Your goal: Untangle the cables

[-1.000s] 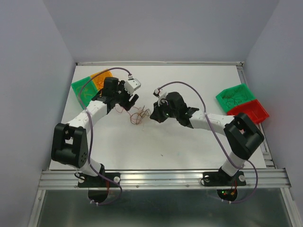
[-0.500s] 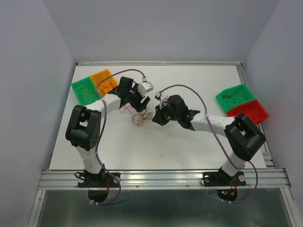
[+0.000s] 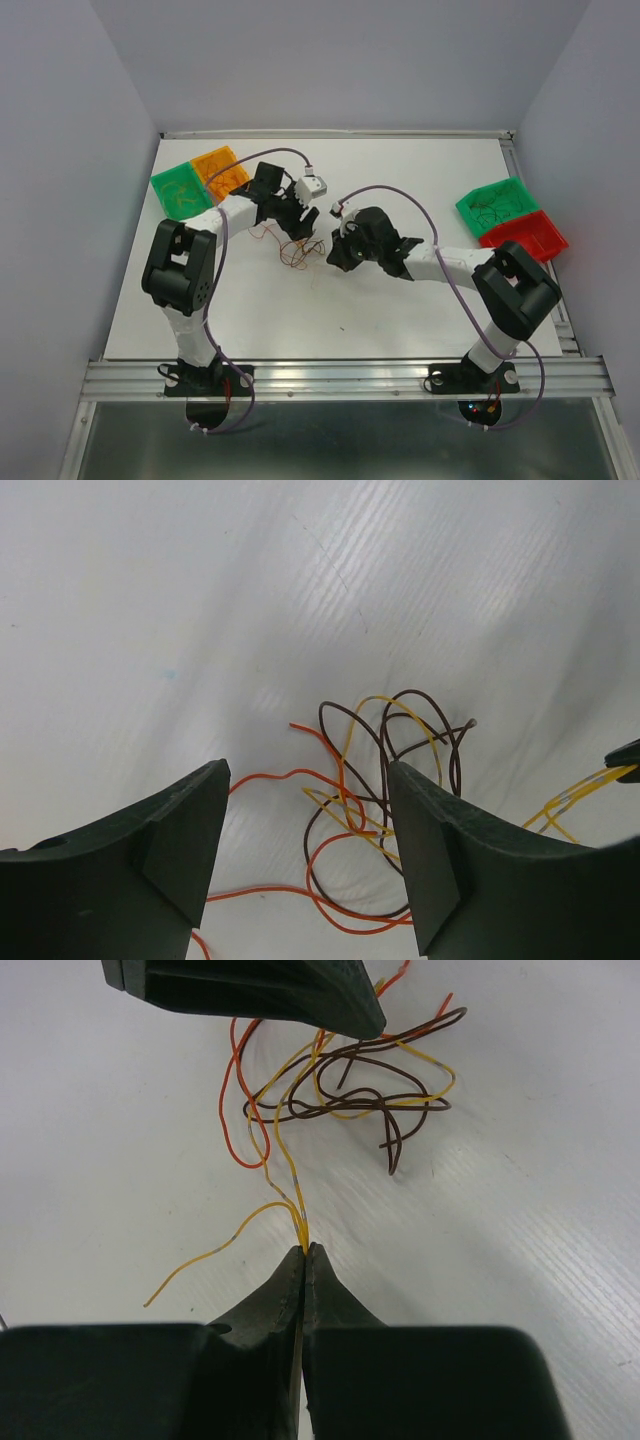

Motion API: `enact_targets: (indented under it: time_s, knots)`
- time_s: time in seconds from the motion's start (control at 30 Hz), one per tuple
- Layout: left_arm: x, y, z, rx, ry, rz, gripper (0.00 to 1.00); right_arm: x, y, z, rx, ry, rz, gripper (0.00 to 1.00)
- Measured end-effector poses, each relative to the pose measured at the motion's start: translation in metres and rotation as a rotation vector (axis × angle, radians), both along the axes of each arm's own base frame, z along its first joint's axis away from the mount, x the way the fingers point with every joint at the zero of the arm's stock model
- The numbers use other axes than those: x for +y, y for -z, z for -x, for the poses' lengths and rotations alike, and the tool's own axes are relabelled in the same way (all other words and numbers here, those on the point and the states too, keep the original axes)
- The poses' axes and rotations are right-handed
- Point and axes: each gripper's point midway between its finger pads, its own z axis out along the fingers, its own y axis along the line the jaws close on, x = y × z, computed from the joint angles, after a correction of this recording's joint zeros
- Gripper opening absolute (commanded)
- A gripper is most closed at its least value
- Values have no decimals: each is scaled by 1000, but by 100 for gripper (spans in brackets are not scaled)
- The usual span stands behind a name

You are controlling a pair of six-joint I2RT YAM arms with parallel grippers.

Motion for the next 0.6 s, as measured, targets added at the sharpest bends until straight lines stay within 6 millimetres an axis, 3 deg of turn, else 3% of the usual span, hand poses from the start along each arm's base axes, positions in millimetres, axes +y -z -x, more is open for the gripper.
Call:
enact_targets:
  time_s: [0.17, 0.3, 0.37, 0.4, 0.47, 0.6]
  knots:
    - [-6, 10, 13, 47, 46, -10, 75, -3, 5, 2, 6, 6, 10, 1]
    - [-11, 19, 22, 84, 77, -20, 64, -4, 7, 2, 8, 9, 14, 1]
    - [-15, 26, 23, 102, 87, -29, 45, -5, 7, 3, 8, 9, 15, 1]
    - [-16, 30, 23, 107, 90, -34, 24, -5, 6, 3, 7, 9, 14, 0]
    - [-18, 36, 21, 112, 90, -47, 0, -7, 5, 5, 4, 8, 11, 0]
    - [-14, 39, 12, 99, 28, -75, 0, -10, -3, 9, -10, 5, -6, 1]
